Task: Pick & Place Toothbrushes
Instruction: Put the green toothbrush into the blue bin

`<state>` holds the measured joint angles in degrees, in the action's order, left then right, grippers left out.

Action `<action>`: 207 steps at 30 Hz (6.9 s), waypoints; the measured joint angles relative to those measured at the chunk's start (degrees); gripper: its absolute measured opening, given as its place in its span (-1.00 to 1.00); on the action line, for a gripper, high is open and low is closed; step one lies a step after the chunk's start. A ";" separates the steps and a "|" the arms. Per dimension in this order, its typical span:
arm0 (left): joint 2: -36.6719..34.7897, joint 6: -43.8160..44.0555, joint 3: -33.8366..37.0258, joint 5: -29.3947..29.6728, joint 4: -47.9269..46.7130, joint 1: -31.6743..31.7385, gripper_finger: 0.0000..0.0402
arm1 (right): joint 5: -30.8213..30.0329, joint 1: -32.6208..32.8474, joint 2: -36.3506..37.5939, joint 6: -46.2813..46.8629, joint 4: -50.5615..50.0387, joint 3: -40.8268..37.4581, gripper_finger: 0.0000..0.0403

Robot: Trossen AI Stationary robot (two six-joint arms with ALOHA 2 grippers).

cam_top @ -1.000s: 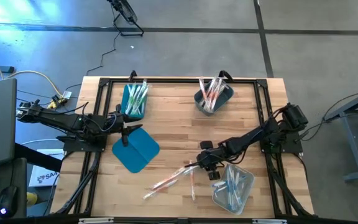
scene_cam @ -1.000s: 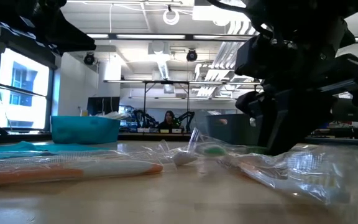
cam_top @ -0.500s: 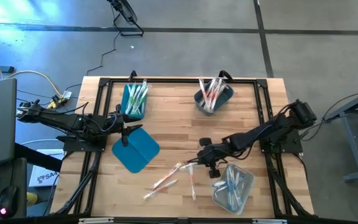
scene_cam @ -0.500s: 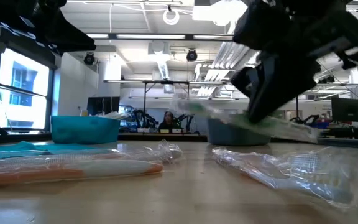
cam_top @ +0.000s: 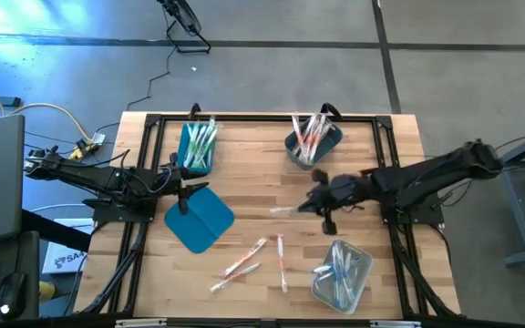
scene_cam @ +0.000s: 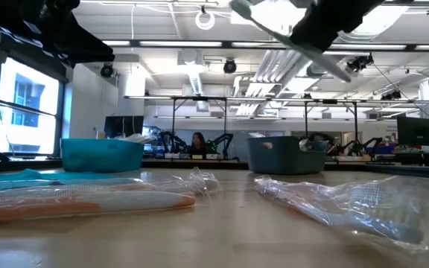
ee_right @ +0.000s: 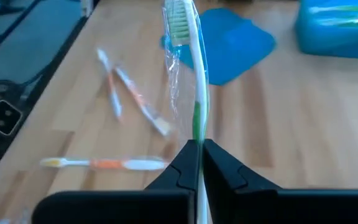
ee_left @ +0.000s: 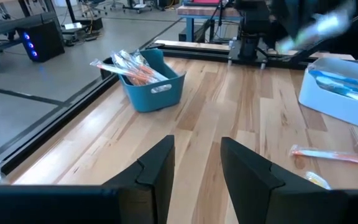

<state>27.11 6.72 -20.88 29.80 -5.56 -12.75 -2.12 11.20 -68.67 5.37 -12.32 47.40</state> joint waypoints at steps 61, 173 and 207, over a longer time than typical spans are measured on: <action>4.09 1.21 16.50 2.65 34.30 0.30 -0.37 | 17.47 -23.41 -24.56 1.92 84.67 -20.28 -0.98; 60.05 -1.73 -15.98 -48.85 58.15 27.34 -0.26 | 6.06 -19.72 -24.54 -1.07 64.31 -11.13 -0.99; 53.60 -0.26 -15.91 -51.56 48.11 32.28 -0.95 | 7.29 -19.72 -17.82 -0.71 52.79 -11.15 -0.31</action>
<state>80.71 6.46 -36.80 -21.76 42.55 19.53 5.17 -8.51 -86.49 4.66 40.47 36.25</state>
